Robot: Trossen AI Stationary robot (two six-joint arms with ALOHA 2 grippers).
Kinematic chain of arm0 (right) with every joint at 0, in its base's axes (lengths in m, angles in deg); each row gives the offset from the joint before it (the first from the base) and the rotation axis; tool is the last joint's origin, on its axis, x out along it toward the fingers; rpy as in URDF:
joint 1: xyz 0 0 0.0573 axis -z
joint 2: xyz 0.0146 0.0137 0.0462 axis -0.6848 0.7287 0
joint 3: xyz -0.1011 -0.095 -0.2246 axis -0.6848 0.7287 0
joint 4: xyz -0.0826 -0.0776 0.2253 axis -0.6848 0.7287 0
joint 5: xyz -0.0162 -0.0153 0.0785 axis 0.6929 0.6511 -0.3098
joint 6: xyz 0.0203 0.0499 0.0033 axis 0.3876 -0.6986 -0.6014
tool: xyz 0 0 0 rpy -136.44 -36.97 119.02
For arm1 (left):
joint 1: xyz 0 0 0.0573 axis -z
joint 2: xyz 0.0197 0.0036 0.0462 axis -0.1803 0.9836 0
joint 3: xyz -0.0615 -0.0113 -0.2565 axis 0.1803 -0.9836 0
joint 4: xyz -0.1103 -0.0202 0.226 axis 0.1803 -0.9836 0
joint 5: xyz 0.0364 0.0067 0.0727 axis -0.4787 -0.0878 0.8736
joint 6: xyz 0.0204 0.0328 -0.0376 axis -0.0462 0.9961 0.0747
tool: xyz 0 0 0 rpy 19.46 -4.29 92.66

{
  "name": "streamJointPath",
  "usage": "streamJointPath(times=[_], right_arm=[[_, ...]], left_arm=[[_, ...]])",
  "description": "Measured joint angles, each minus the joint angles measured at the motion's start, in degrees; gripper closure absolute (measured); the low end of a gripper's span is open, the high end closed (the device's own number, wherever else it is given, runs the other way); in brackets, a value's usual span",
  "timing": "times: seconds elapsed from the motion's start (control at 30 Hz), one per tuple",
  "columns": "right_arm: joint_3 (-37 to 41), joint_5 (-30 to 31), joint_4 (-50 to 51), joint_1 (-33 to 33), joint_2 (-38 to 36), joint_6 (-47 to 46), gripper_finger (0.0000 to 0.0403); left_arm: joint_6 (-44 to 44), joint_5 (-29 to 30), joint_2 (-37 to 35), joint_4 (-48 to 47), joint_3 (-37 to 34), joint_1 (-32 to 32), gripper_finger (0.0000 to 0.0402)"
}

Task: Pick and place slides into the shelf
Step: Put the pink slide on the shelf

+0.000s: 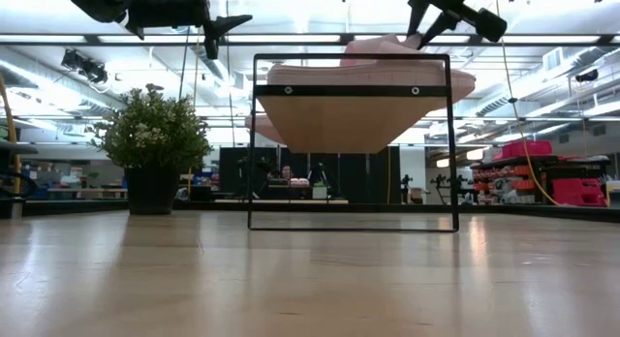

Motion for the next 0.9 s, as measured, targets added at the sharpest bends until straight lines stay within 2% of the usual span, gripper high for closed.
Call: streamJointPath(times=[0.27, 0.53, 0.67, 0.9], right_arm=[[0.0, -1.58, 5.05, 0.0, 0.0, 0.03, 0.0359], [2.7, -5.6, 4.83, 0.03, 0.0, -0.68, 0.0359], [7.35, -8.37, -1.08, 0.02, -0.05, -2.67, 0.0359], [13.8, -9.19, -12.1, -0.03, -0.04, -3.62, 0.0357]], left_arm=[[0.32, 1.78, 0.0, 0.41, 0.0, 0.0, 0.0216], [0.44, 1.97, 0.0, 0.51, 0.0, 0.0, 0.0214], [0.44, 1.97, 0.0, 0.52, 0.0, 0.0, 0.0212], [0.19, 2.57, 0.0, 0.58, 0.0, 0.0, 0.0212]])
